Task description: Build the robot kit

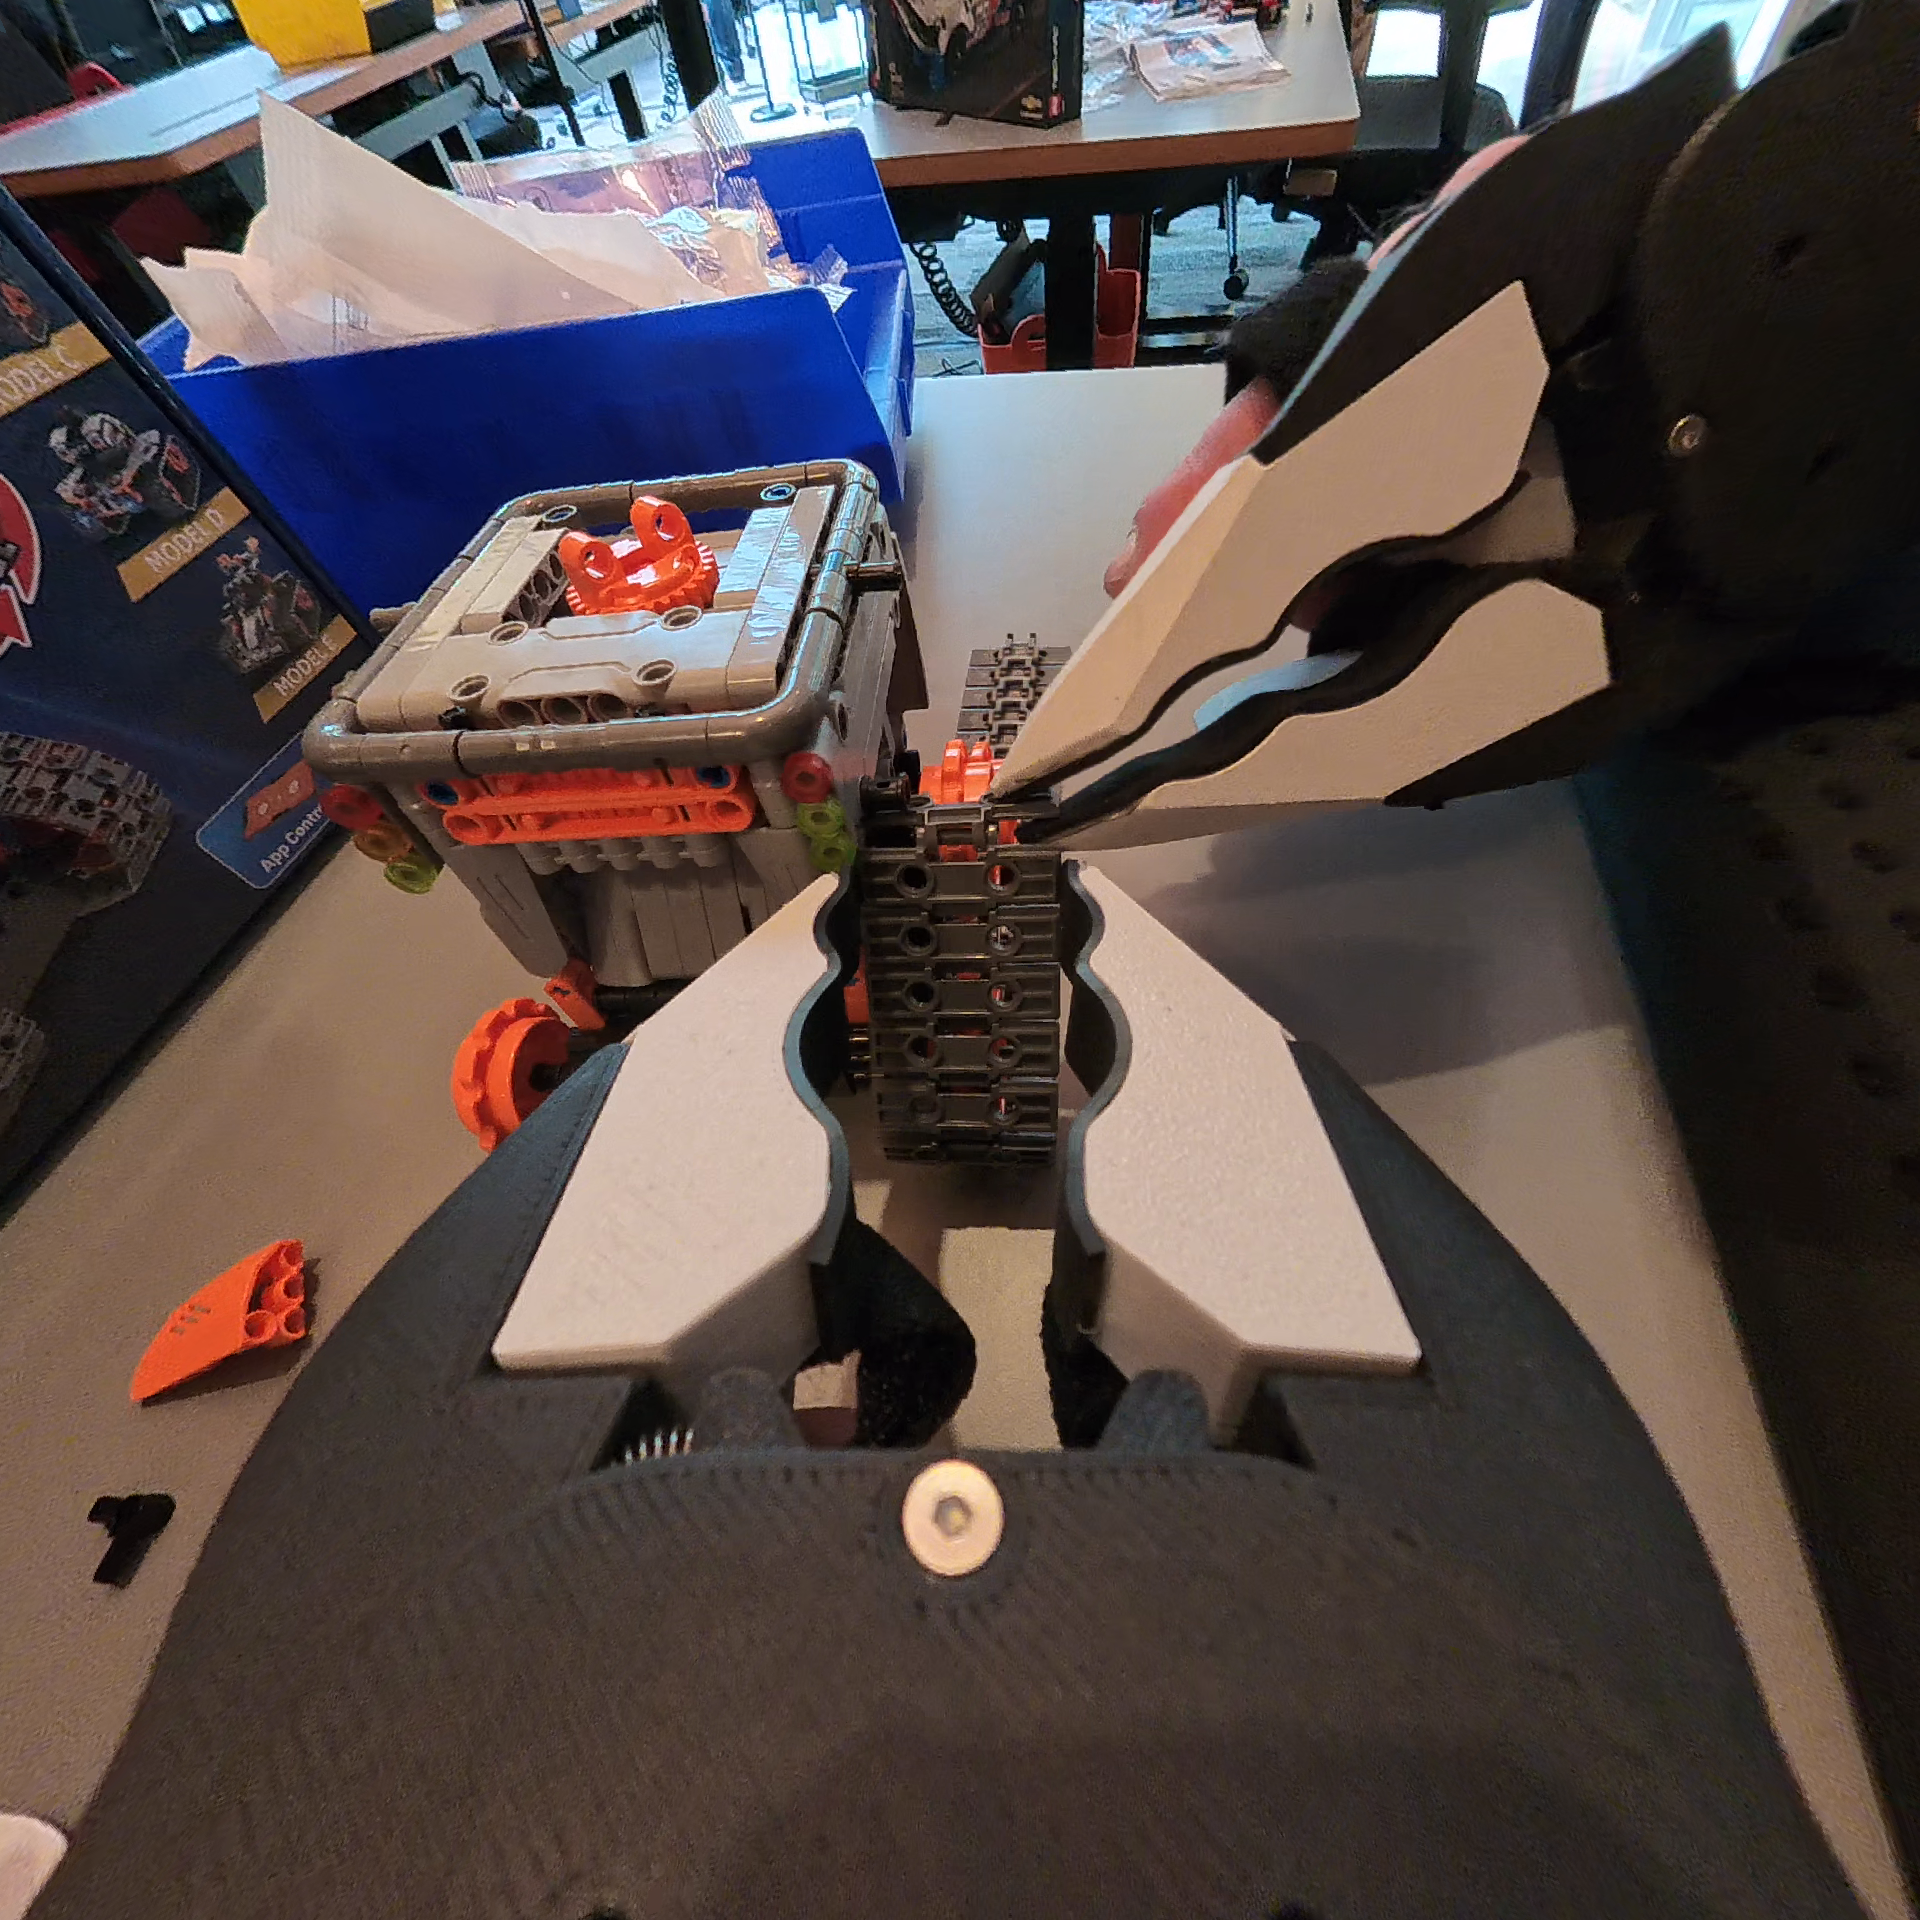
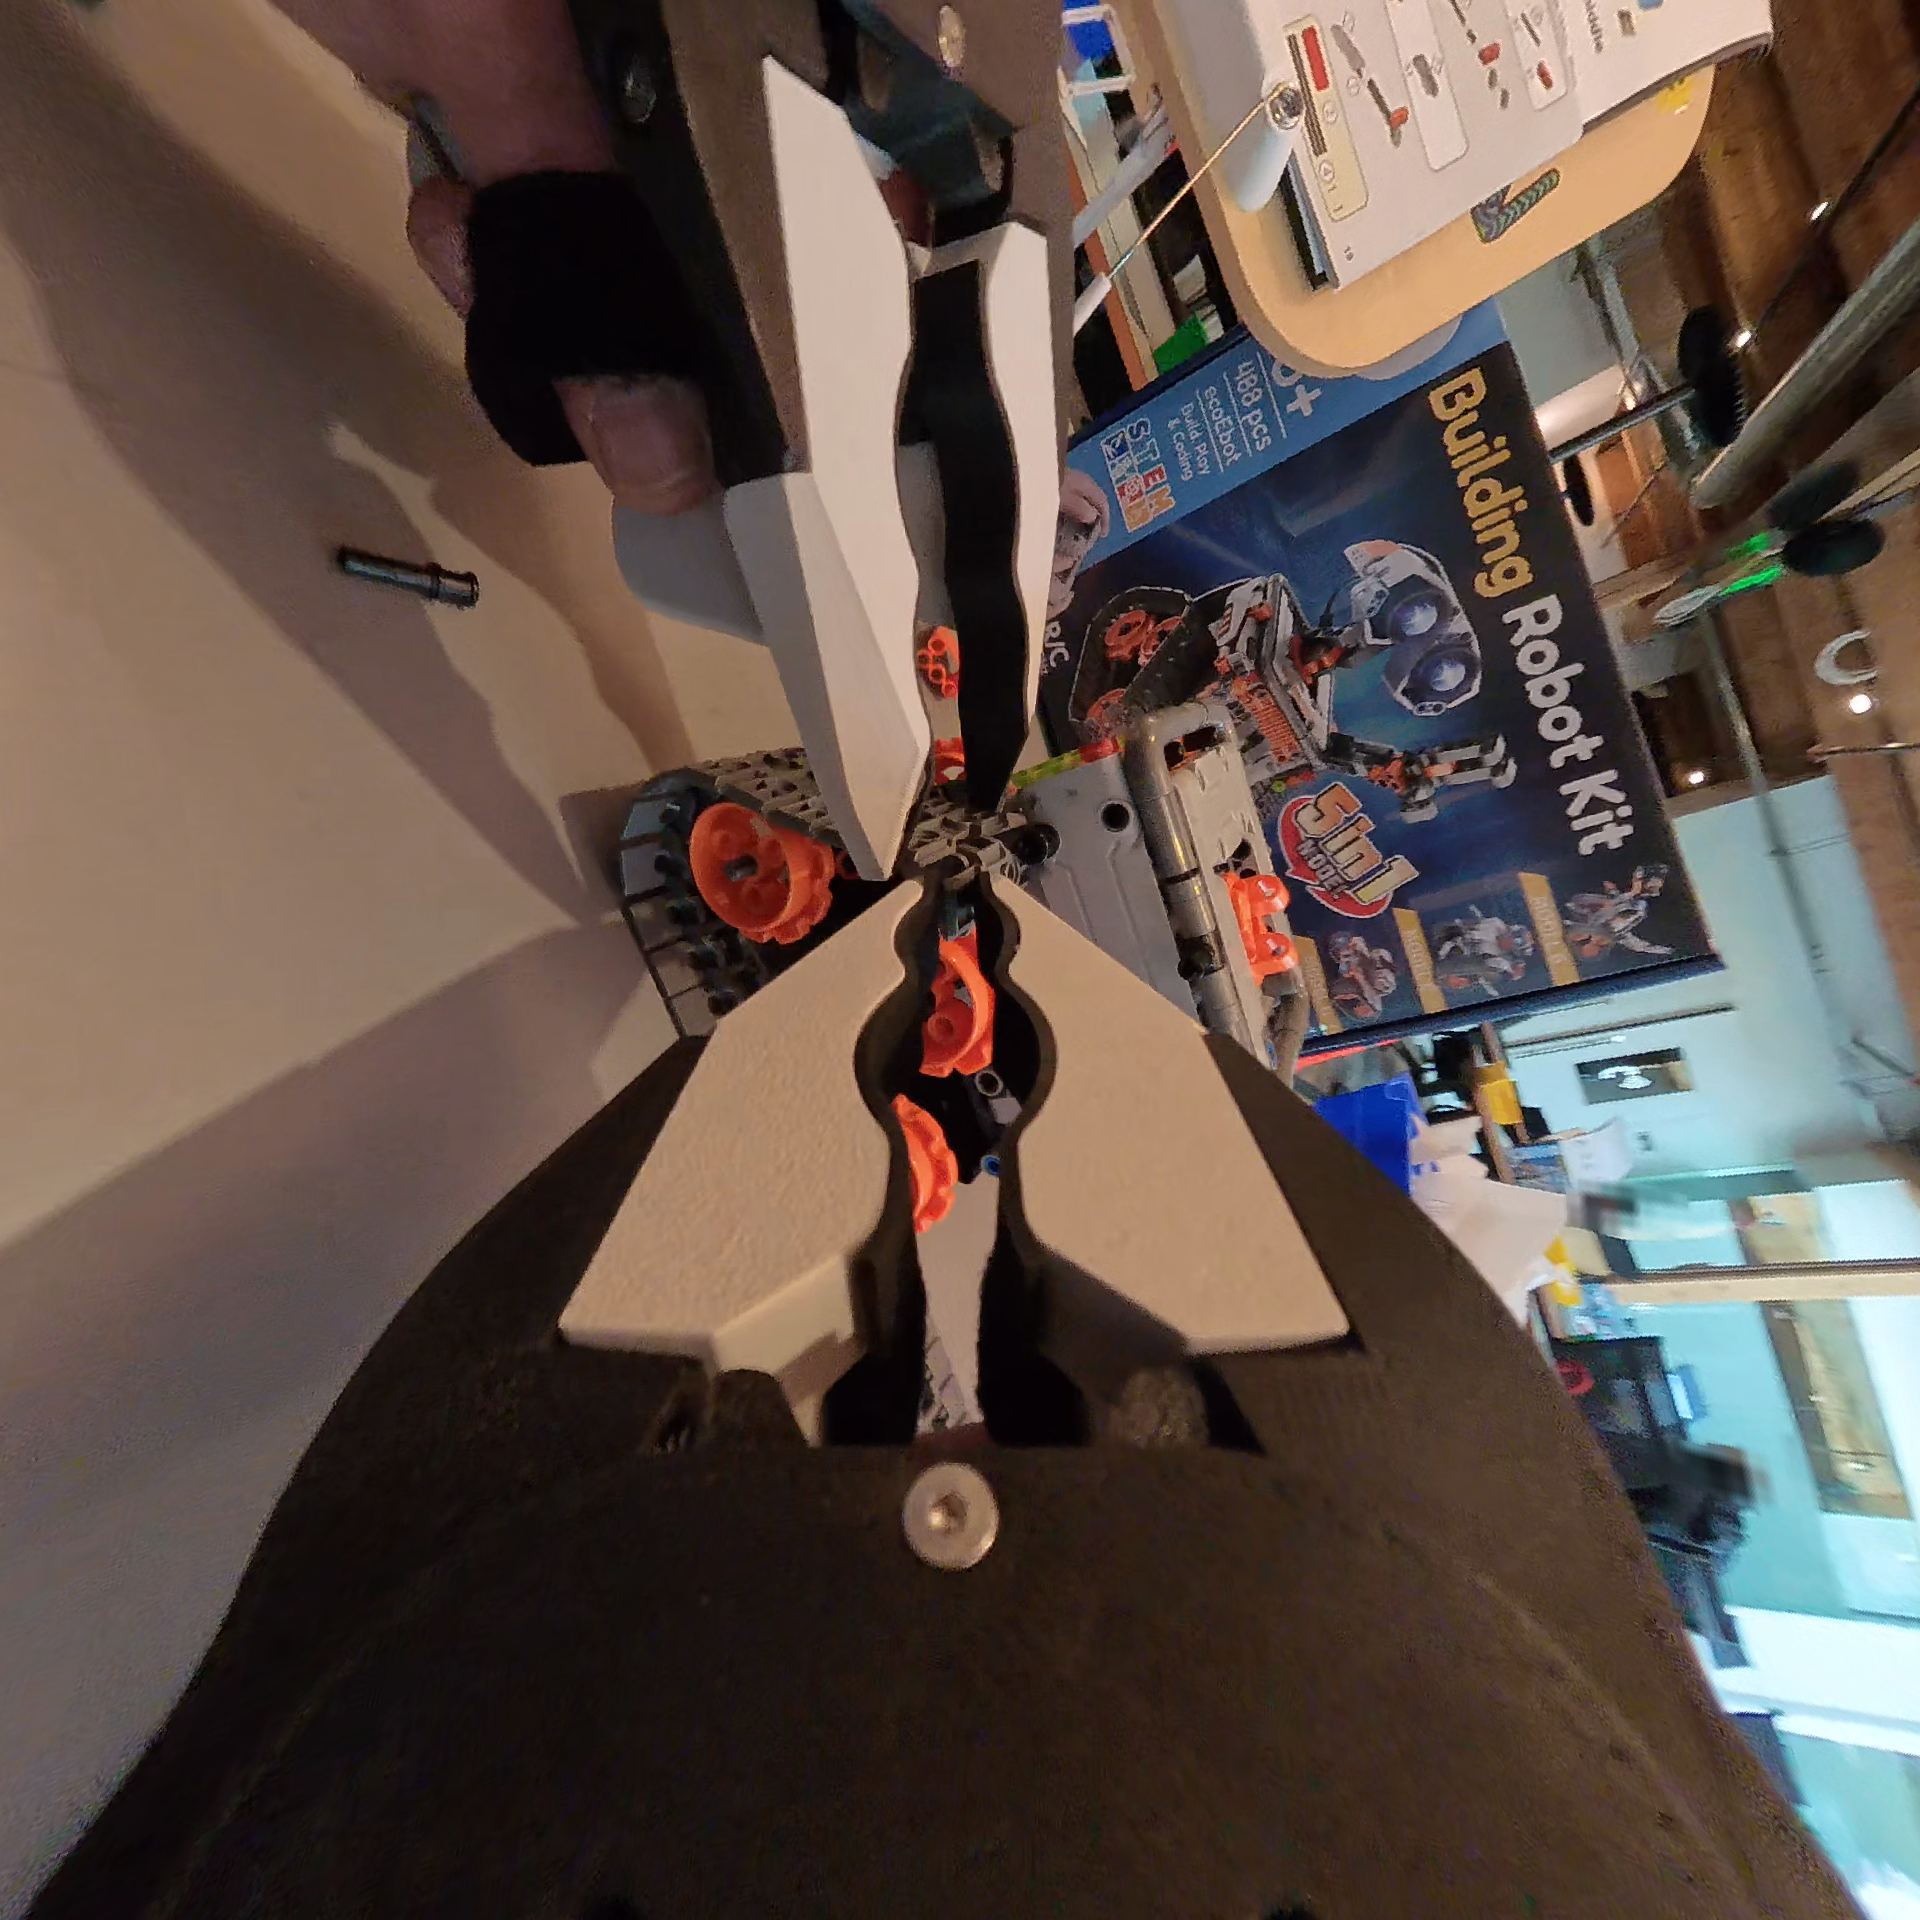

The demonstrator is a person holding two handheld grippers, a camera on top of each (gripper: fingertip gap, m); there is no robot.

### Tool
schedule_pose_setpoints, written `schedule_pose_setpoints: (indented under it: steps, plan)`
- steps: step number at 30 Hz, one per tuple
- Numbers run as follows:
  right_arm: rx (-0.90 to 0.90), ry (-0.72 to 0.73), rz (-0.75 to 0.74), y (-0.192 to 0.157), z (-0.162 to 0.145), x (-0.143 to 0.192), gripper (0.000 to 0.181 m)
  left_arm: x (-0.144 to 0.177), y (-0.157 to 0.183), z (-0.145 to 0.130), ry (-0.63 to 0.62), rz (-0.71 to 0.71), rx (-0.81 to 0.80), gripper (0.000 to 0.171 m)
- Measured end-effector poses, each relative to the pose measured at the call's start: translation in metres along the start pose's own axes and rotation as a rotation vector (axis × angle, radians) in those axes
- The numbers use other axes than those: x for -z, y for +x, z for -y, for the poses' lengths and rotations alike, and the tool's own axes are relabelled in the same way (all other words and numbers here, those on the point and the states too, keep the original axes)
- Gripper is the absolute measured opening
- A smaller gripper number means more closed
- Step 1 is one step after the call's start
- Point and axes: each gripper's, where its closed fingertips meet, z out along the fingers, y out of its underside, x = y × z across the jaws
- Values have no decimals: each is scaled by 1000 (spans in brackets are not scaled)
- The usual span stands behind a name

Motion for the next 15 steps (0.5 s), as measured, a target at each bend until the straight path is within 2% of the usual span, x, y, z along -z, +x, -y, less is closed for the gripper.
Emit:
schedule_pose_setpoints:
  steps: [4, 9, 15]
  plan:
    - [72, -33, -22, 1, -4, 0, 2, -1, -1, 0, -5, 28, -32, 37]
    - [168, -80, -71, 6, -10, 2, 1, 5, -4, 0, -23, 159, -174, 45]
    - [260, -107, -73, 7, -13, 5, 1, -3, 16, 10, -37, 308, -522, 33]
